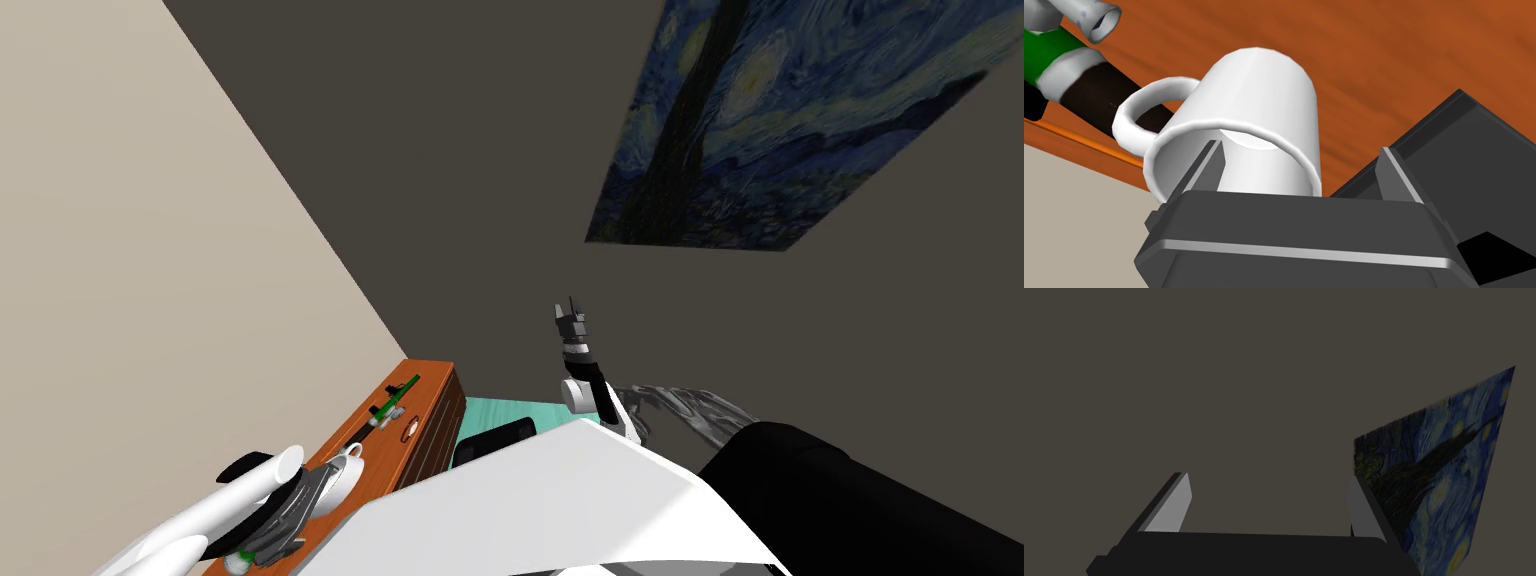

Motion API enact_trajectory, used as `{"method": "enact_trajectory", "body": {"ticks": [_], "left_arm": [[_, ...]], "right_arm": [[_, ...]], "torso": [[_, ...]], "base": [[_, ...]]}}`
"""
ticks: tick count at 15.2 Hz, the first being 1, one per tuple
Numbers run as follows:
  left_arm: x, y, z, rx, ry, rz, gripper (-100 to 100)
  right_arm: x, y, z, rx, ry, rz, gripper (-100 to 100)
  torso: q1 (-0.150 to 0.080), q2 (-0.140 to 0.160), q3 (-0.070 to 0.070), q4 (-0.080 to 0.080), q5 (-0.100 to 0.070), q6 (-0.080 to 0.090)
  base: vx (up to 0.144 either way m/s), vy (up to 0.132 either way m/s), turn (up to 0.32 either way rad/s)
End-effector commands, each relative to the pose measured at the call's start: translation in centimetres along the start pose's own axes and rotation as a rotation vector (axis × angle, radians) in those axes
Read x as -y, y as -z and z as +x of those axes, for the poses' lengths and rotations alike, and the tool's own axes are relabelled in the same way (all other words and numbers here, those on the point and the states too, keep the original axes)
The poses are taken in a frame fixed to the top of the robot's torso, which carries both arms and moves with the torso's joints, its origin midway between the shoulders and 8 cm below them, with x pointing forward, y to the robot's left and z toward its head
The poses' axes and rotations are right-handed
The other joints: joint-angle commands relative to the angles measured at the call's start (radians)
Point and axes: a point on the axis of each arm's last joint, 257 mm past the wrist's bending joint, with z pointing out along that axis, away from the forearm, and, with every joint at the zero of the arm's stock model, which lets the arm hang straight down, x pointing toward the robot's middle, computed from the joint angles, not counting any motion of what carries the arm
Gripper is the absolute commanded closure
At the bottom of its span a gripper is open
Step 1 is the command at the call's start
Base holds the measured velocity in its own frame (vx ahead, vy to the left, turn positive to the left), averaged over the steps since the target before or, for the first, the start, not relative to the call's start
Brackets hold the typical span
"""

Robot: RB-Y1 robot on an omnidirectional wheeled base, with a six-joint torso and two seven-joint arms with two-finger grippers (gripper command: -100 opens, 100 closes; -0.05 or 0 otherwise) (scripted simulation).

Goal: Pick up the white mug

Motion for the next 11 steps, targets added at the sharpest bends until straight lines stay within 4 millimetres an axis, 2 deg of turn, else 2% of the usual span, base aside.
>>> {"method": "enact_trajectory", "body": {"ticks": [1,2,3,7,11], "left_arm": [[-0.3,-0.8,0.4,0.001,0.020,0.000,-100],[-0.1,-0.3,0.2,0.000,0.009,0.000,-100],[-0.1,-0.4,0.3,0.001,0.012,0.001,100],[-0.2,-0.4,0.3,0.000,0.013,-0.003,100],[0.7,1.6,-0.9,0.000,-0.047,0.002,100]], "right_arm": [[0.0,0.0,0.0,0.000,0.000,0.000,0],[0.0,0.0,0.0,0.000,0.000,0.000,0],[0.0,0.0,0.0,0.000,0.000,0.000,0],[0.0,0.0,0.0,0.000,0.000,0.000,0],[0.0,0.0,0.0,0.000,0.000,0.000,0]], "torso": [[0.000,0.000,0.000,0.000,0.000,0.000],[0.000,0.000,0.000,0.000,0.000,0.000],[-0.001,-0.001,-0.001,0.000,0.000,0.000],[-0.003,-0.005,-0.003,-0.001,-0.001,0.000],[-0.010,-0.011,-0.005,-0.001,-0.003,-0.001]], "base": [[-0.067,0.059,-0.135],[-0.035,0.035,-0.053],[-0.014,0.014,-0.004],[-0.004,0.002,0.004],[0.086,-0.085,0.243]]}}
